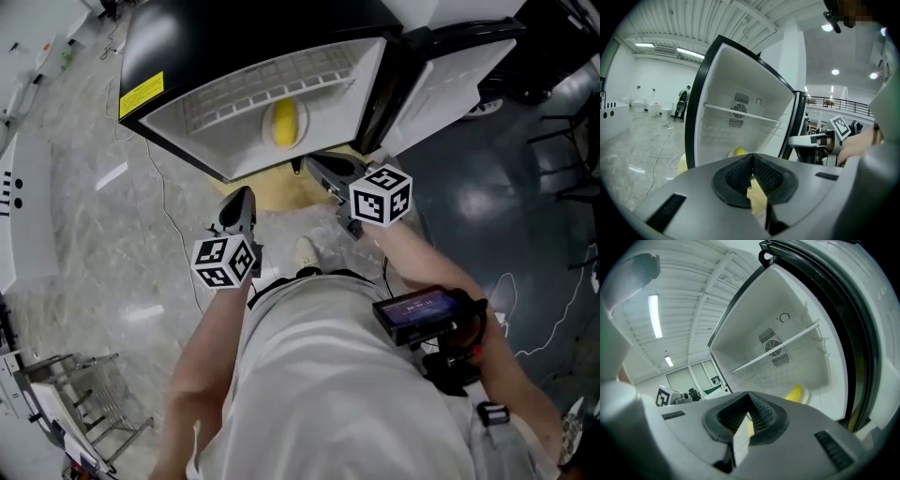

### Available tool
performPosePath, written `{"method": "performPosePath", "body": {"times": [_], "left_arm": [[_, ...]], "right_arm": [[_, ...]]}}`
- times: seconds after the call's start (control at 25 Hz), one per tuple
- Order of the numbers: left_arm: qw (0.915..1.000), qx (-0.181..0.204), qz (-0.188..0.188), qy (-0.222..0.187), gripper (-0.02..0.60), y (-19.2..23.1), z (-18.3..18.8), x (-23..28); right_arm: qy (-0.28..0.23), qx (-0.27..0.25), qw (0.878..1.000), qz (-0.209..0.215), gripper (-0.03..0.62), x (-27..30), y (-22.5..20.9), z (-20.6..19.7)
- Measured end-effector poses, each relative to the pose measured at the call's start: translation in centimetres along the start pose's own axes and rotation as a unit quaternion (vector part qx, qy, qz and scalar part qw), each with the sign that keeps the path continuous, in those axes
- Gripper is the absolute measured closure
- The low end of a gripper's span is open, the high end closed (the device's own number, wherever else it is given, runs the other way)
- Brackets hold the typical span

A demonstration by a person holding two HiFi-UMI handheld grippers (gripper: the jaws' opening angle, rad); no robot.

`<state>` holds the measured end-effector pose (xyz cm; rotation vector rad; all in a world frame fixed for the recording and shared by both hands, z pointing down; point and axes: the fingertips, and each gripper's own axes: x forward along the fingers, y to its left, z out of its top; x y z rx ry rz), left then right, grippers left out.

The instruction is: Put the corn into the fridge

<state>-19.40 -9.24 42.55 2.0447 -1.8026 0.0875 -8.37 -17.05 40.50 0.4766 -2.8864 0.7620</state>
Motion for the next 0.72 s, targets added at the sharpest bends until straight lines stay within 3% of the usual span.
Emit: {"method": "performPosePath", "body": {"times": [0.28,0.72], "left_arm": [[0.9994,-0.003,-0.026,-0.022,0.574,-1.5,0.2,-1.4],[0.9975,0.040,-0.044,-0.039,0.574,-2.6,1.3,-2.5]], "right_arm": [[-0.016,-0.006,1.000,0.002,0.585,-2.2,-0.1,0.8],[-0.020,-0.004,1.000,-0.006,0.583,-4.1,-0.7,0.2]]}}
